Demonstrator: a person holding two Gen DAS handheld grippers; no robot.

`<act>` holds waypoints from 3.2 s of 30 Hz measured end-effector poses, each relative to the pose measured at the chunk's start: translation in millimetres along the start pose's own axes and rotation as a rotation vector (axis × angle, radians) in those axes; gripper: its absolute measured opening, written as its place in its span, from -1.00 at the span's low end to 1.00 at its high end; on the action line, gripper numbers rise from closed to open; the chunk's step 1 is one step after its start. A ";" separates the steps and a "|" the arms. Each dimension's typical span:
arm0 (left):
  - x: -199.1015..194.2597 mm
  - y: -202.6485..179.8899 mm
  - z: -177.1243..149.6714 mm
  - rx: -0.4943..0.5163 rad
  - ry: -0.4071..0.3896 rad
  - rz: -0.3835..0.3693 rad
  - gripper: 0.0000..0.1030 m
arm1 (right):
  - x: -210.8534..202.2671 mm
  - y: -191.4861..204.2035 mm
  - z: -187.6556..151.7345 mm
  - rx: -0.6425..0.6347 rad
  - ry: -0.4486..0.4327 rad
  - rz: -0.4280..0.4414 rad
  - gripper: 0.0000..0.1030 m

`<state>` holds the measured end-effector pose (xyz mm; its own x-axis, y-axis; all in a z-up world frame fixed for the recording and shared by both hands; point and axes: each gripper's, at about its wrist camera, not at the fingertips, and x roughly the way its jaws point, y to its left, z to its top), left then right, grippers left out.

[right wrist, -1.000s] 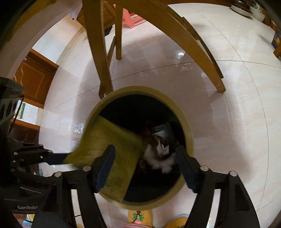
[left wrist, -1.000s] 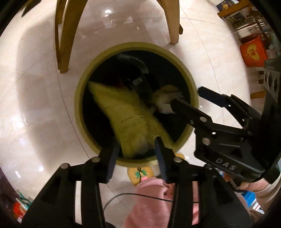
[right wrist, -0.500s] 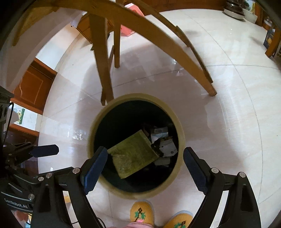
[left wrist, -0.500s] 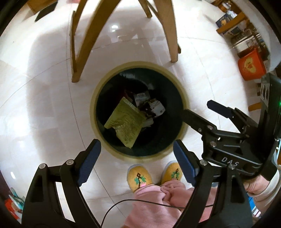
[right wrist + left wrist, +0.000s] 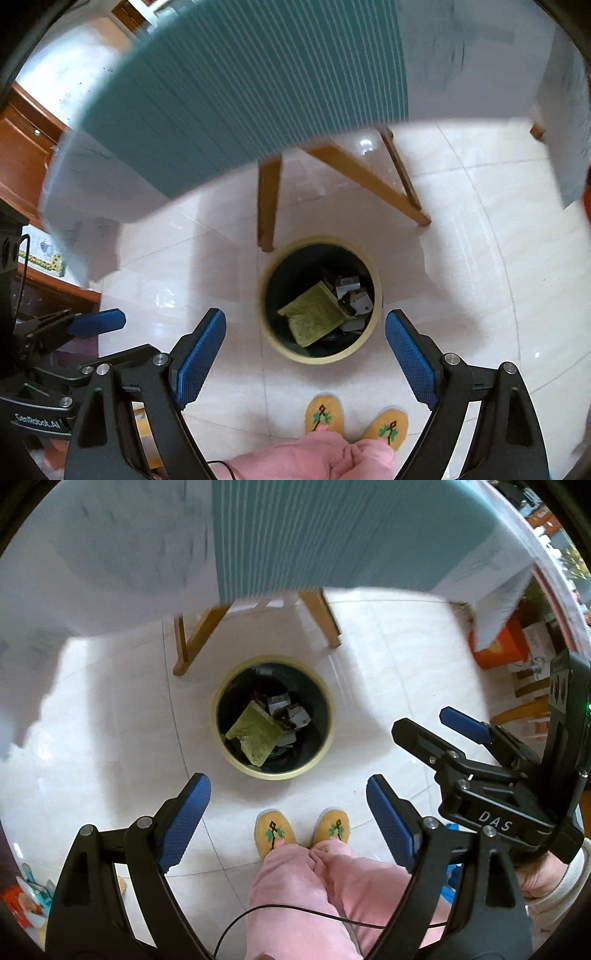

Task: Collect trash
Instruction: 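Raise both open tools back above the table, then grasp the orange packet with the left tool while the right tool grasps the paper cup holder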

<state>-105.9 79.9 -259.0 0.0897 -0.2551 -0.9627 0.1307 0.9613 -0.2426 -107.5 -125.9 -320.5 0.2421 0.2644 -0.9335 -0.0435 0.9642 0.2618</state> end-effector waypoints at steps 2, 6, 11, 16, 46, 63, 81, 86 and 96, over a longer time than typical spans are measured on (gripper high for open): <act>-36.7 -9.0 3.2 0.017 -0.020 -0.015 0.66 | -36.4 14.2 8.8 -0.016 -0.019 0.005 0.73; -98.6 -21.6 11.5 0.040 -0.057 -0.034 0.67 | -104.7 40.6 26.0 -0.063 -0.074 0.006 0.73; -173.7 -26.9 24.9 0.044 -0.123 -0.086 0.67 | -185.4 66.7 49.3 -0.081 -0.162 0.007 0.73; -237.0 -33.9 39.0 0.071 -0.229 -0.093 0.67 | -245.6 84.8 70.5 -0.096 -0.253 -0.005 0.73; -327.5 -33.8 178.4 0.148 -0.593 -0.101 0.67 | -306.1 119.1 213.0 -0.131 -0.481 -0.072 0.73; -240.7 -2.0 393.4 -0.155 -0.431 0.007 0.60 | -181.8 57.5 447.5 -0.305 -0.349 0.003 0.73; -98.7 29.1 573.6 -0.070 -0.195 0.157 0.59 | 30.6 41.2 637.2 -0.517 -0.129 -0.083 0.15; -66.7 23.6 592.3 0.030 -0.092 0.141 0.59 | 70.8 39.5 633.6 -0.542 -0.021 -0.098 -0.50; -12.1 29.5 615.4 0.146 0.052 0.219 0.58 | 71.7 14.5 640.8 -0.497 -0.038 -0.040 -0.54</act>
<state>504.5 47.2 -180.9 0.0808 -0.0338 -0.9962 0.2548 0.9669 -0.0121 530.3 -107.5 -226.7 0.2880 0.2347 -0.9284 -0.4876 0.8703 0.0687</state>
